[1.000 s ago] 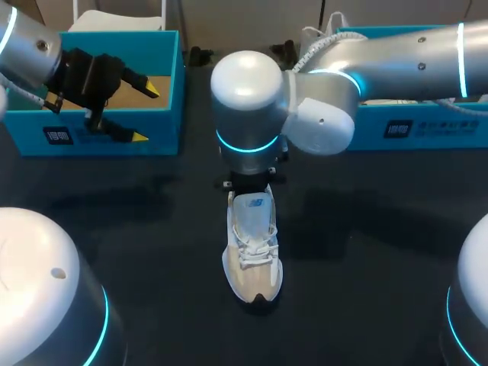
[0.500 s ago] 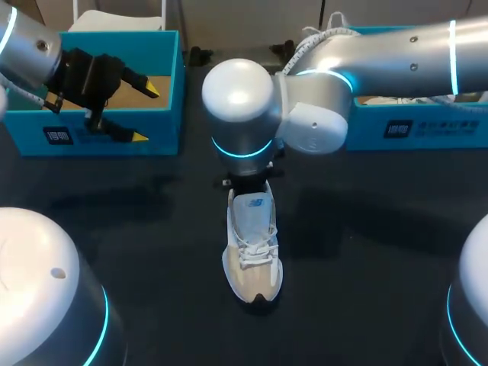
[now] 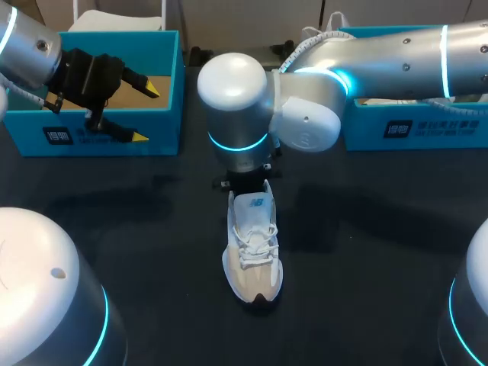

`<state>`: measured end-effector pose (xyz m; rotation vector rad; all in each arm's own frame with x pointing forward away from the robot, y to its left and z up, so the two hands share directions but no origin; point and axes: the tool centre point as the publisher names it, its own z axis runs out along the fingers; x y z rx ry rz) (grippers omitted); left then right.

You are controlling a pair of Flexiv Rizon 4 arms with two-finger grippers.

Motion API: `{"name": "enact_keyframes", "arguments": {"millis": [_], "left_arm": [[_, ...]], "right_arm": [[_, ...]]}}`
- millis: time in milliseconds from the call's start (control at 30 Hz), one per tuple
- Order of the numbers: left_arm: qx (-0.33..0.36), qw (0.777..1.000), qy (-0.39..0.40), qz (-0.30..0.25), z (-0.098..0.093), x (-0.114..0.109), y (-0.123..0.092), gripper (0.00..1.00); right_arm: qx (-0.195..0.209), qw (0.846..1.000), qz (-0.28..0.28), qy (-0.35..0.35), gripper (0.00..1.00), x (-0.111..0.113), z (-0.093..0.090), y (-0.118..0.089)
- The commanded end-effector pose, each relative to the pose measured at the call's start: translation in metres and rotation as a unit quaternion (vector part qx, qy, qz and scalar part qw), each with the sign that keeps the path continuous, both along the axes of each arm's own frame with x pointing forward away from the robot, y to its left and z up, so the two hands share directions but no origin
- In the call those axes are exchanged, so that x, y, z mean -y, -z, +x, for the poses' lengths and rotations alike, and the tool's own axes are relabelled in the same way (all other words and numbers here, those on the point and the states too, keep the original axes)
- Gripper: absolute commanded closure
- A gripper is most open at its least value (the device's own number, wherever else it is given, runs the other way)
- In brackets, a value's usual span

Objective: Take the shoe out of the shoebox, open the shoe tongue, remove and reinsert the insole, then place the shoe into the shoebox

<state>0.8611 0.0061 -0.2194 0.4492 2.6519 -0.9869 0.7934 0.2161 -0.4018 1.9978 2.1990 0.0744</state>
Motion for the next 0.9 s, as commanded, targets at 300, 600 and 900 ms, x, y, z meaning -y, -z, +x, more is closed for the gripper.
{"name": "enact_keyframes", "arguments": {"millis": [300, 600, 900], "left_arm": [[0.000, 1.000, 0.000, 0.001, 0.000, 0.000, -0.001, 0.00], [0.000, 1.000, 0.000, 0.001, 0.000, 0.000, -0.001, 0.00], [0.000, 1.000, 0.000, 0.001, 0.000, 0.000, -0.001, 0.00]], "right_arm": [[-0.097, 0.995, 0.015, 0.007, 1.00, 0.002, -0.031, -0.039], [-0.175, 0.984, 0.037, 0.004, 1.00, 0.003, -0.057, -0.050], [-0.185, 0.982, 0.047, -0.008, 0.00, 0.003, -0.058, -0.050]]}}
